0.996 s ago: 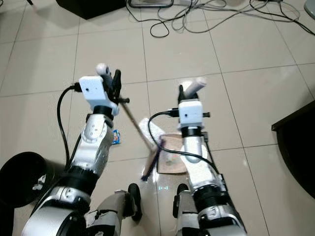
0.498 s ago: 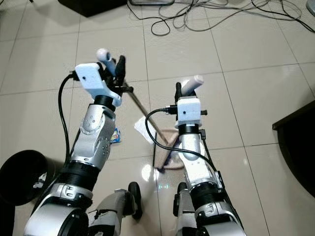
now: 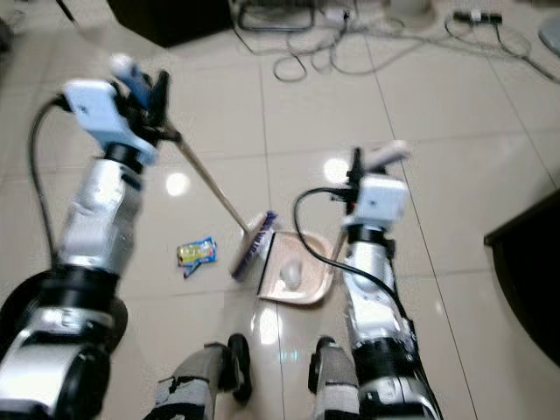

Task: Sweep floor

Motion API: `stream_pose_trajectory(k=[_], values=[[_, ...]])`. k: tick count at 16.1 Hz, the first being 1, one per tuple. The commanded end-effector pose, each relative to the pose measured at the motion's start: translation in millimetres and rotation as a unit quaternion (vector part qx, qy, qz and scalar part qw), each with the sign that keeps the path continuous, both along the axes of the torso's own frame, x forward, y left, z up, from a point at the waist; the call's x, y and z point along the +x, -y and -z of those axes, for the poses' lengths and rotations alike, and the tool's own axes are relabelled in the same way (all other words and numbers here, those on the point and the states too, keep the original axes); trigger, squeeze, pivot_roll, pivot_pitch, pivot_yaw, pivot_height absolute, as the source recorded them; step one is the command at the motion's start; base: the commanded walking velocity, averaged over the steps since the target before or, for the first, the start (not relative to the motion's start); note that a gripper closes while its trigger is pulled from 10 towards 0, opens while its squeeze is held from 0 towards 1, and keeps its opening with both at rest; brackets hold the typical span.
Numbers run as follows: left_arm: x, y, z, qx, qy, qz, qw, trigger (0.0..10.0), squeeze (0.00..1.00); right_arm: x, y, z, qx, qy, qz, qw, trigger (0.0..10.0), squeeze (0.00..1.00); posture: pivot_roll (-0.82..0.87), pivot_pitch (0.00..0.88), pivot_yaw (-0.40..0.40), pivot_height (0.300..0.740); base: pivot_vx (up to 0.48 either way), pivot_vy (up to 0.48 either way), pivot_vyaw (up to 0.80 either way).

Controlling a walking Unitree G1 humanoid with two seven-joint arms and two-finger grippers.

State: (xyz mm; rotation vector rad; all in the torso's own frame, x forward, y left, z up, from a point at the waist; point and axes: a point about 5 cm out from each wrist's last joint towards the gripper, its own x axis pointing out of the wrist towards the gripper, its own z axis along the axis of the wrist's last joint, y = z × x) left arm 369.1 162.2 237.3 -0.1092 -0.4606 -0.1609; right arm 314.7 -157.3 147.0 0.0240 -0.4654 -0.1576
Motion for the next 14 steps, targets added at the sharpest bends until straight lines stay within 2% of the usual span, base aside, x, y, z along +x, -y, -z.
stream_pose_trajectory(k=[1,3,5,6,7,8,11,12,14], values=[[-1.1,-10.5,-14,-0.002,0.024,-0.008,1.000,10.0,0.00,-3.3,4.4,-12,0.014,0.030,0.004,0.999,10.0,0.00,0.07,0.113,0.085,0.740,0.000,0.000,0.00],[0.3,-23.2,-18,0.020,0.023,-0.023,0.999,10.0,0.00,-5.2,8.5,-21,0.018,0.041,-0.002,0.999,10.0,0.00,0.07,0.095,0.090,0.740,0.000,0.000,0.00],[-0.7,-41.3,-16,0.073,0.015,-0.055,0.996,10.0,0.00,-5.9,9.6,-31,0.026,0.048,-0.021,0.998,10.0,0.00,0.06,0.073,0.089,0.740,0.000,0.000,0.00],[-0.7,-41.3,-16,0.073,0.015,-0.055,0.996,10.0,0.00,-5.9,9.6,-31,0.026,0.048,-0.021,0.998,10.0,0.00,0.06,0.073,0.089,0.740,0.000,0.000,0.00],[-3.6,-58.2,-7,0.117,-0.012,-0.082,0.990,10.0,0.00,-4.9,9.6,-39,0.042,0.043,-0.038,0.997,10.0,0.00,0.06,0.056,0.085,0.740,0.000,0.000,0.00],[-7.0,-68.2,3,0.134,-0.041,-0.093,0.986,10.0,0.00,-3.6,8.6,-47,0.056,0.037,-0.055,0.996,10.0,0.00,0.05,0.047,0.084,0.740,0.000,0.000,0.00],[-21.5,-67.2,26,0.152,-0.087,-0.069,0.982,10.0,0.00,-0.9,11.2,-64,0.061,0.020,-0.079,0.995,10.0,0.00,0.05,0.039,0.076,0.740,0.000,0.000,0.00],[-32.9,-64.0,39,0.153,-0.100,-0.054,0.982,10.0,0.00,-0.8,14.8,-75,0.069,0.014,-0.089,0.994,10.0,0.00,0.04,0.034,0.076,0.740,0.000,0.000,0.00],[-46.9,-62.0,55,0.149,-0.117,-0.050,0.981,10.0,0.00,-1.6,14.9,-88,0.073,0.010,-0.109,0.991,10.0,0.00,0.03,0.030,0.074,0.740,0.000,0.000,0.00]])
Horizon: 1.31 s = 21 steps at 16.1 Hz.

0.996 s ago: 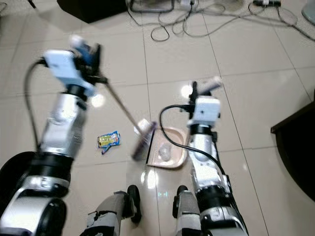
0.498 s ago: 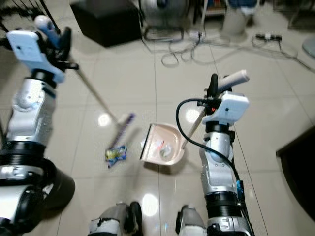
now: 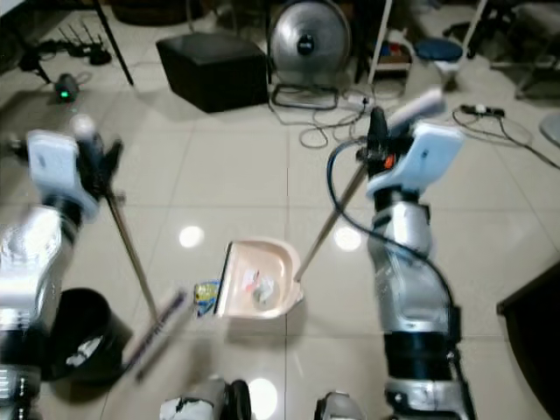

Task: Sweep floor

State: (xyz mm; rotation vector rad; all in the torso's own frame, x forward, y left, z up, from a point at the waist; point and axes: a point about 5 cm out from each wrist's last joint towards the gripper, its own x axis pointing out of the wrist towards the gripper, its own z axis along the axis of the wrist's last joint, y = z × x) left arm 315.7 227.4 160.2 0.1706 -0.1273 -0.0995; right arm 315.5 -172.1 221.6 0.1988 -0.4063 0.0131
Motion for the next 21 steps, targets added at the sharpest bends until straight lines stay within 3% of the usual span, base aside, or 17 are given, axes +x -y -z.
stream_pose_trajectory(k=[1,3,6,8,14,19,21], values=[[-7.9,5.6,-8,0.001,0.021,0.008,1.000,10.0,0.00,-3.9,-0.8,-25,0.020,0.033,-0.027,0.999,10.0,0.00,0.02,0.029,0.071,0.740,0.000,0.000,0.00],[-20.7,8.7,1,0.003,0.007,0.005,1.000,10.0,0.00,-5.6,-1.0,-35,0.029,0.031,-0.050,0.998,10.0,0.00,0.02,0.030,0.069,0.740,0.000,0.000,0.00],[-51.8,16.6,15,0.032,-0.012,0.014,0.999,10.0,0.00,-9.5,-5.9,-45,0.036,0.006,-0.098,0.995,10.0,0.00,0.06,0.001,0.041,0.740,0.000,0.000,0.27],[-60.3,18.0,20,0.033,-0.025,0.006,0.999,10.0,0.00,-9.8,-9.6,-53,0.038,0.014,-0.112,0.993,10.0,0.00,0.07,0.000,0.046,0.740,0.000,0.000,0.80],[-58.7,41.8,17,-0.003,-0.035,0.033,0.999,10.0,0.00,-12.2,-8.6,-59,0.042,0.009,-0.118,0.992,10.0,0.00,0.05,0.000,0.052,0.740,0.000,0.000,0.80],[-51.0,53.9,11,0.003,-0.039,0.068,0.997,10.0,0.00,-19.3,-1.3,-57,0.056,0.005,-0.095,0.994,10.0,0.00,0.03,0.000,0.087,0.740,0.000,0.000,0.77],[-48.6,55.0,12,0.002,-0.043,0.071,0.997,10.0,0.00,-21.9,0.4,-59,0.055,0.007,-0.093,0.994,10.0,0.00,0.01,0.000,0.094,0.740,0.000,0.156,0.00]])
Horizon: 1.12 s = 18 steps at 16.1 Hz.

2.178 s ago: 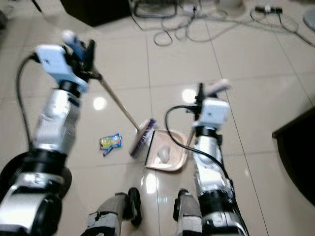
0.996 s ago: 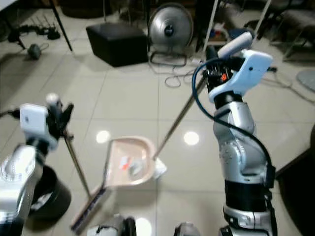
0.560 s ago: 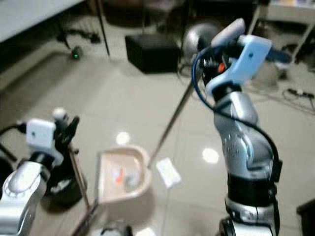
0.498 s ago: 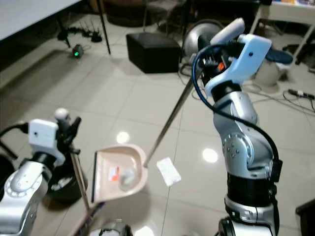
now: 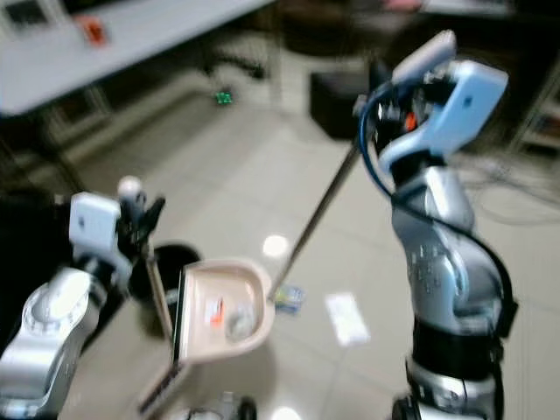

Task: Sweep floor

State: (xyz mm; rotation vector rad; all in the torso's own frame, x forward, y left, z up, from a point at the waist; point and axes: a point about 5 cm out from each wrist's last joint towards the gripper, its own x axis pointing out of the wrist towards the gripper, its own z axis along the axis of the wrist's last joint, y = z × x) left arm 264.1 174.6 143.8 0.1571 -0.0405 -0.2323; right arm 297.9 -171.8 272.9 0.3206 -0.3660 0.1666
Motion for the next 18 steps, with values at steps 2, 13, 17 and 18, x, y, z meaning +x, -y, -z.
stream_pose_trajectory(k=[2,13,17,18], values=[[4.4,3.5,-3.7,0.002,0.003,0.011,1.000,10.0,0.00,-4.9,1.6,-9.0,0.004,0.014,-0.002,1.000,10.0,0.00,0.01,0.000,0.097,0.740,0.000,0.381,0.00],[2.8,-0.6,-3.5,0.006,-0.003,0.010,1.000,10.0,0.00,-2.6,3.1,-11.3,0.009,0.005,-0.003,1.000,10.0,0.00,0.03,0.010,0.089,0.740,0.000,0.475,0.00],[2.2,-1.0,-1.6,0.005,-0.005,0.006,1.000,10.0,0.00,-0.4,5.8,-14.3,0.000,0.002,0.000,1.000,10.0,0.00,0.03,0.012,0.077,0.740,0.000,0.479,0.00],[2.1,-1.1,-1.2,0.005,-0.005,0.005,1.000,10.0,0.00,0.4,5.5,-14.9,-0.002,0.002,-0.002,1.000,10.0,0.00,0.03,0.011,0.072,0.740,0.000,0.476,0.00]])
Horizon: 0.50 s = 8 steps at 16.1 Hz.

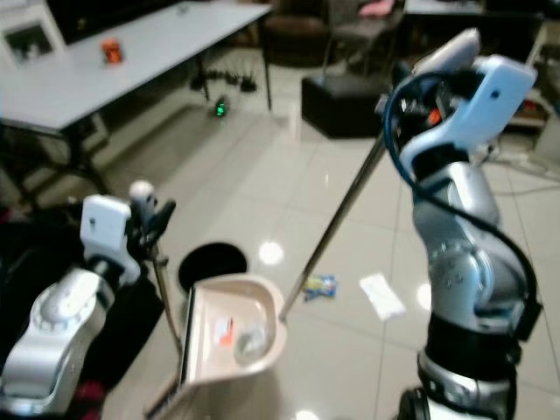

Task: Sweep floor

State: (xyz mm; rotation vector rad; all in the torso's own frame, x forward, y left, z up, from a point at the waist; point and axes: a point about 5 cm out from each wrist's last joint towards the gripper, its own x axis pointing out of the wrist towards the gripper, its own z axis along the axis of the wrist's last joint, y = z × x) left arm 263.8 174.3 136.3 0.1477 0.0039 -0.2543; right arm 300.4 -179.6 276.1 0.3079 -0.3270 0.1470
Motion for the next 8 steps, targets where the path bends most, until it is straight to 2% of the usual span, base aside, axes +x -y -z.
stream_pose_trajectory(k=[1,2,3,4,8], values=[[2.0,-1.2,-8.6,0.006,0.018,-0.005,1.000,10.0,0.00,-1.4,-2.6,-12.1,0.003,0.022,-0.011,1.000,10.0,0.00,0.03,0.011,0.066,0.740,0.000,0.476,0.00],[2.0,-1.5,-8.8,0.009,0.019,-0.012,1.000,10.0,0.00,-0.7,-3.0,-12.4,0.002,0.021,-0.013,1.000,10.0,0.00,0.03,0.011,0.066,0.740,0.000,0.000,0.00],[1.8,-0.2,-11.4,0.035,0.032,-0.010,0.999,10.0,0.00,-0.1,-3.4,-12.4,0.002,0.020,-0.015,1.000,10.0,0.00,0.03,0.011,0.060,0.740,0.000,-0.379,0.00],[1.3,0.5,-11.6,0.041,0.034,-0.010,0.999,10.0,0.00,0.3,-4.3,-12.3,0.002,0.019,-0.016,1.000,10.0,0.00,0.03,0.010,0.061,0.740,0.000,-0.480,0.00],[1.6,0.7,-11.3,0.034,0.032,-0.013,0.999,10.0,0.00,1.7,-4.1,-12.6,0.004,0.019,-0.016,1.000,10.0,0.00,0.03,0.009,0.062,0.740,0.000,-0.441,0.00]])
